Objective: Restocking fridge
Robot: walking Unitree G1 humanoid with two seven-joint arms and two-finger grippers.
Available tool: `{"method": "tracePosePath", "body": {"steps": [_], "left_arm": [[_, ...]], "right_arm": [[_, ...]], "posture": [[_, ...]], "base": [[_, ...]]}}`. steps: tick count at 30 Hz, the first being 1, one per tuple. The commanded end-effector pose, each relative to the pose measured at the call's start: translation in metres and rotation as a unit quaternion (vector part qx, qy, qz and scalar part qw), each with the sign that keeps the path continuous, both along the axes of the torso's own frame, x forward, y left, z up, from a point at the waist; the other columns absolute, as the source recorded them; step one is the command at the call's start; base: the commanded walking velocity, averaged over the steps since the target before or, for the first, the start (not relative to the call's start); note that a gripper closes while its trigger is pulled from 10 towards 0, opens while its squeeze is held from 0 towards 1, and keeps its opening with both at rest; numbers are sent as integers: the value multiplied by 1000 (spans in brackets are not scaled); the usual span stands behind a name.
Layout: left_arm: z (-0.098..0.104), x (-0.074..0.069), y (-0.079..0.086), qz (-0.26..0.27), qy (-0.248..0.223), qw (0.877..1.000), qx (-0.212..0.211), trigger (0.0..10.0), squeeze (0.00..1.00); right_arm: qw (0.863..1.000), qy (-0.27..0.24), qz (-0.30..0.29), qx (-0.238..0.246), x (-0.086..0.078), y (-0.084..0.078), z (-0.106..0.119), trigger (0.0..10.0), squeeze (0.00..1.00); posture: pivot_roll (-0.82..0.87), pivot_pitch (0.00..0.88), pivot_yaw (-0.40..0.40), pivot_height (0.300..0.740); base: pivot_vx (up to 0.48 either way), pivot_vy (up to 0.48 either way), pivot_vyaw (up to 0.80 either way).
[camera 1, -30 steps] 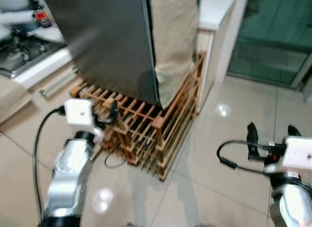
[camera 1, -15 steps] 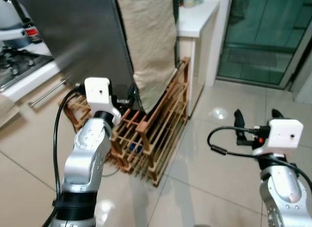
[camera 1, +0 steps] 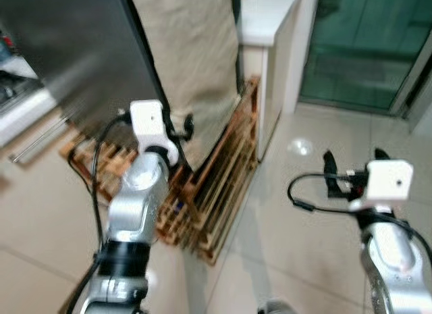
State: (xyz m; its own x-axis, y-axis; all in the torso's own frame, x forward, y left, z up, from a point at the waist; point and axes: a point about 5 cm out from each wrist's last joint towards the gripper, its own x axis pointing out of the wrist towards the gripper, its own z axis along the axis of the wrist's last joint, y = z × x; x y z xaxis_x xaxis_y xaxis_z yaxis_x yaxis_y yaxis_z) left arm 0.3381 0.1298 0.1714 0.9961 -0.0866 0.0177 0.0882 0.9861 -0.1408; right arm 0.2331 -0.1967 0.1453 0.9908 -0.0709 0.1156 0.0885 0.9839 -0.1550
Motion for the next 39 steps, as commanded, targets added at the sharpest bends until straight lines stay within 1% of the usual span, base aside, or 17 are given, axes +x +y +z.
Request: {"method": "tracePosePath", "body": {"steps": [1, 3, 4, 6, 9, 10, 11, 13, 14, 15, 17, 22, 28, 30, 33, 38, 39], "left_arm": [[-3, 5, 9, 13, 4, 1000, -2, 10000, 0], [2, 13, 5, 7, -5, 1000, -3, 10000, 0], [2, 13, 5, 7, -5, 1000, -3, 10000, 0], [6, 18, 2, -2, -11, 1000, -3, 10000, 0], [9, 23, -11, -33, -13, 999, -5, 10000, 0], [9, 23, -11, -33, -13, 999, -5, 10000, 0], [7, 26, -20, -51, -9, 999, -6, 10000, 0], [4, 29, -25, -58, -8, 998, -5, 10000, 0], [4, 29, -25, -58, -8, 998, -5, 10000, 0], [-4, 33, -28, -59, 2, 998, -3, 10000, 0], [-10, 35, -27, -53, 16, 998, -7, 10000, 0], [-7, 43, -26, -37, 15, 999, -17, 10000, 0], [-6, 47, -34, -43, 7, 999, -29, 10000, 0], [-7, 47, -39, -54, 5, 998, -38, 10000, 0], [-6, 46, -42, -61, 2, 997, -43, 10000, 0], [-7, 45, -51, -83, 0, 995, -53, 10000, 0], [-8, 45, -55, -87, 2, 995, -57, 10000, 0]], "right_arm": [[1000, -3, 14, 3, 2, 7, 1, 10000, 4], [1000, -1, 16, 4, 3, 9, 0, 10000, 4], [1000, -1, 16, 4, 3, 9, 0, 10000, 4], [1000, 0, 18, 3, 3, 10, -1, 10000, 4], [1000, 4, 17, 5, 2, 10, -3, 10000, 0], [1000, 4, 17, 5, 2, 10, -3, 10000, 0], [1000, 4, 16, 6, 2, 12, -3, 10000, 4], [1000, 5, 16, 6, 1, 12, -3, 10000, 4], [1000, 5, 16, 6, 1, 12, -3, 10000, 4], [1000, 7, 14, 8, 0, 12, -4, 10000, 4], [1000, 10, 13, 8, -1, 11, -5, 10000, 0], [1000, 13, 6, 6, -3, 8, -5, 10000, 4], [1000, 15, 3, 2, -4, 5, -5, 10000, 4], [1000, 16, 3, 0, -5, 5, -5, 10000, 4], [1000, 17, 3, -1, -5, 4, -5, 10000, 4], [1000, 19, 1, -2, -6, 3, -7, 10000, 4], [1000, 20, 1, -2, -6, 4, -7, 10000, 8]], "posture": [[-171, 0, 122, 740], [-175, 0, 122, 740], [-175, 0, 122, 740], [-177, 0, 127, 740], [-179, 0, 130, 740], [-179, 0, 130, 740], [-185, 0, 136, 740], [-187, 0, 137, 740], [-187, 0, 137, 740], [-189, 0, 138, 740], [-198, 0, 140, 740], [-208, 0, 138, 740], [-219, 0, 137, 740], [-221, 0, 137, 740], [-221, 0, 137, 740], [-223, 0, 138, 740], [-223, 0, 138, 740]], "base": [[0, 0, 0], [0, 0, 0], [0, 0, 0], [0, 0, 0], [0, 0, 0], [0, 0, 0], [0, 0, 0], [0, 0, 0], [0, 0, 0], [0, 0, 0], [0, 0, 0], [0, 0, 0], [0, 0, 0], [0, 0, 0], [0, 0, 0], [0, 0, 0], [0, 0, 0]]}}
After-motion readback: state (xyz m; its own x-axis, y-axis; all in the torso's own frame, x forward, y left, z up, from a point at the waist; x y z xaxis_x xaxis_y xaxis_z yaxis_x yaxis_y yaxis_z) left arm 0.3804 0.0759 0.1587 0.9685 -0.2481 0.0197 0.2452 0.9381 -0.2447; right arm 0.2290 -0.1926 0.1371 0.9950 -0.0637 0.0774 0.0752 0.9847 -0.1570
